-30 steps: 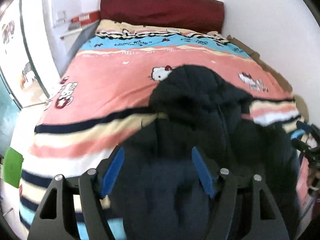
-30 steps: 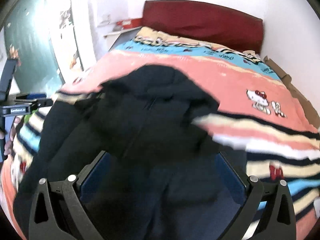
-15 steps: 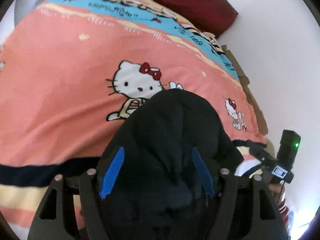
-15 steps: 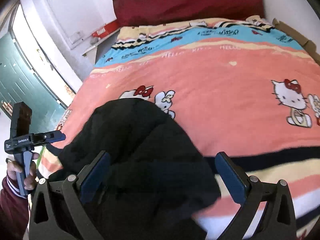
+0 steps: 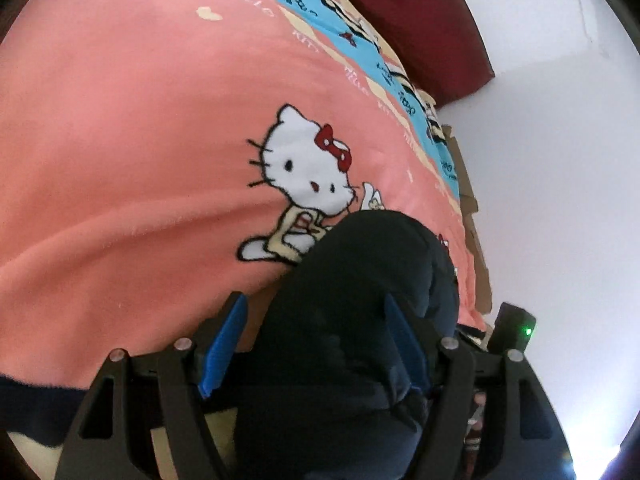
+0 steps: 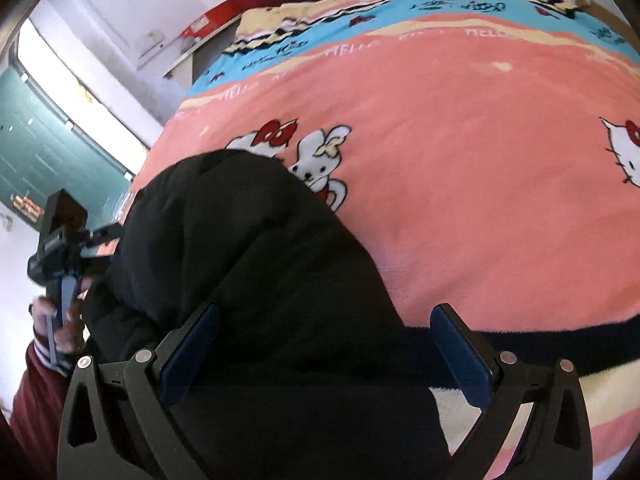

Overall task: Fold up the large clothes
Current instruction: 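Lift the hem with both grippers and fold it toward the hood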

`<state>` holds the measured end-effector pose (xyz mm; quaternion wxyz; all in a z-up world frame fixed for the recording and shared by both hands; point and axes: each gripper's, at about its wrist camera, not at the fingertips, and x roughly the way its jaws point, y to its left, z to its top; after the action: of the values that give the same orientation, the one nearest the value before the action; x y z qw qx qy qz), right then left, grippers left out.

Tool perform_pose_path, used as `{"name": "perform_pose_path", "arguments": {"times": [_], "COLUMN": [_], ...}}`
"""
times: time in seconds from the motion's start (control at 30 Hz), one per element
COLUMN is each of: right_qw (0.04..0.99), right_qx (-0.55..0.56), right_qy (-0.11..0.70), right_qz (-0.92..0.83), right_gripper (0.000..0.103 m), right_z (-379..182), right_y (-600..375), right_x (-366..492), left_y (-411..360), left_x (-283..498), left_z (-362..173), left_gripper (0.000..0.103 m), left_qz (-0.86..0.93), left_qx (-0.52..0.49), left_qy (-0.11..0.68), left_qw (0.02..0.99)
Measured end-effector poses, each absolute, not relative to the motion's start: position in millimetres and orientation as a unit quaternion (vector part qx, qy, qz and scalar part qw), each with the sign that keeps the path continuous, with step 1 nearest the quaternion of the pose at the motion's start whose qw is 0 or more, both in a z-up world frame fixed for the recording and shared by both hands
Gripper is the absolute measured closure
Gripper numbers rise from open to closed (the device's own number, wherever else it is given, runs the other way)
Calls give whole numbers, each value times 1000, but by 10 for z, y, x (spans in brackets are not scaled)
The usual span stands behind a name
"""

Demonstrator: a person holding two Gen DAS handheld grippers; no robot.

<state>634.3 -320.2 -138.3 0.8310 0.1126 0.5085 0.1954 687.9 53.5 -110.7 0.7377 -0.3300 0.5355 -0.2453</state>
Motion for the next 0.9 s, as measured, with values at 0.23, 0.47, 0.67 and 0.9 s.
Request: {"name": "perform_pose_path", "arguments": {"times": [0.23, 0.47, 0.67, 0.9], "right_qw": [813, 810, 845, 882], "right_qx": [112, 130, 71, 53], "right_qy": [530, 540, 497, 407], "right_qz": [211, 188, 182, 232], "right_gripper": [1, 64, 80, 80], "right_z": [-1491, -1433, -938, -355], "right_y": [-3123, -3138, -3035, -3015], "right_x": [6427, 6329, 5846, 4719], "left_y": [294, 154, -39, 55], "left_x": [6833, 6596, 6062, 4895], "left_z": [-1265, -934, -330, 234], "left_gripper": [34, 48, 73, 80], "left_qz": [-319, -299, -317, -329], "left_qx": [-324, -271, -198, -104], "left_qy": [562, 523, 482, 429], "left_qw": [692, 751, 793, 835]}}
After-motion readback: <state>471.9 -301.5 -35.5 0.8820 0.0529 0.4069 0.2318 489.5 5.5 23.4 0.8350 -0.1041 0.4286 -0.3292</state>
